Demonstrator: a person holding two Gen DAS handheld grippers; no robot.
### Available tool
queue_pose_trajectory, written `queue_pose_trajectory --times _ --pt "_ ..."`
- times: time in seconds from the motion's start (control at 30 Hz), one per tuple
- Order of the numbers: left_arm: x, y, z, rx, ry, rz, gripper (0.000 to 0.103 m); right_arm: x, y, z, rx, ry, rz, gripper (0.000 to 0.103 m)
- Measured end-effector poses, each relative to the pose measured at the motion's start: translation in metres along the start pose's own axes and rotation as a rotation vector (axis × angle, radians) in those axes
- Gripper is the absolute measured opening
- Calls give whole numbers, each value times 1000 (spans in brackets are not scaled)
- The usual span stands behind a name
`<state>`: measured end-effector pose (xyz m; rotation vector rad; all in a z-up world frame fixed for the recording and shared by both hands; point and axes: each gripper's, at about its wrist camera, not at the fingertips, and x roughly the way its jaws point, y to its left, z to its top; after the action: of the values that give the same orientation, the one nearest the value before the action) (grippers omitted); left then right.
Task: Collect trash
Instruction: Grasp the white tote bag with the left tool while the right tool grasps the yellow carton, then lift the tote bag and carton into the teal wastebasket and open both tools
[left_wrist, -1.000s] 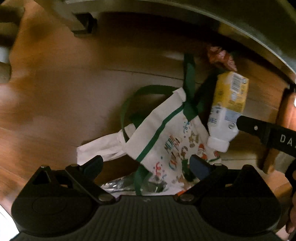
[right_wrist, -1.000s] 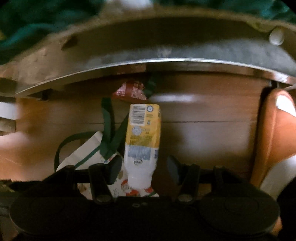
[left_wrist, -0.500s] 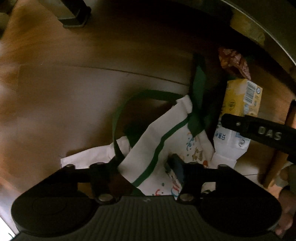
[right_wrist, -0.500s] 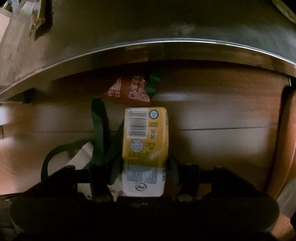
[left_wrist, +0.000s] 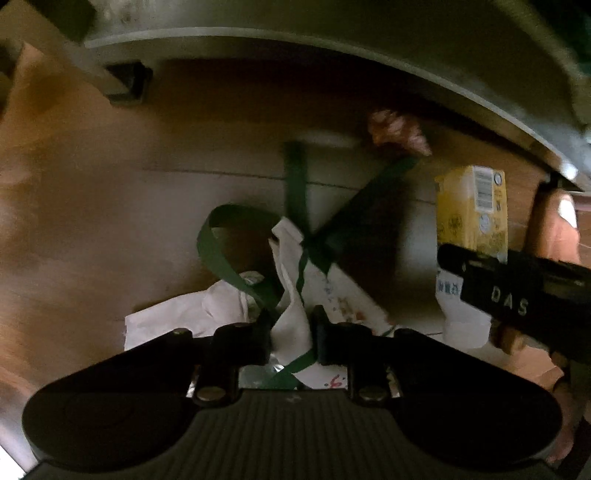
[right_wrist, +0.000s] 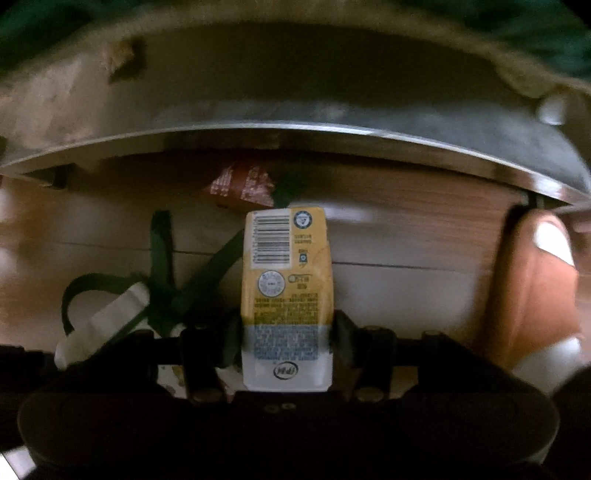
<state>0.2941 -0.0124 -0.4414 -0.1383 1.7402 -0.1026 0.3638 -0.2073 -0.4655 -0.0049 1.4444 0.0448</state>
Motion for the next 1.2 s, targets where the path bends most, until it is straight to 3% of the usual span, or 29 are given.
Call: queue_pose_trajectory --times 0.27,0.5,0.7,0.8,0.93,1.1,1.2 --pt "-82 -18 -38 14 -119 29 20 -86 -6 -26 12 -81 29 50" --pt "-177 -24 -88 -18 -293 -19 20 -183 -7 -59 -15 -214 91 50" --pt "-258 -30 -138 -20 -538 -19 20 -283 -8 -96 -94 -439 141 50" --pt "-298 -27 -158 -37 -632 -60 20 -328 -6 -112 -130 -540 161 50" --pt "-359 -30 -185 -11 -795 -107 20 -389 1 -135 -243 -739 128 50" --pt "-430 -30 -209 9 -965 -157 20 -447 -1 -145 -274 -876 146 50" --pt "-471 -34 -218 36 -1063 -146 20 -489 0 -143 -279 -978 135 50"
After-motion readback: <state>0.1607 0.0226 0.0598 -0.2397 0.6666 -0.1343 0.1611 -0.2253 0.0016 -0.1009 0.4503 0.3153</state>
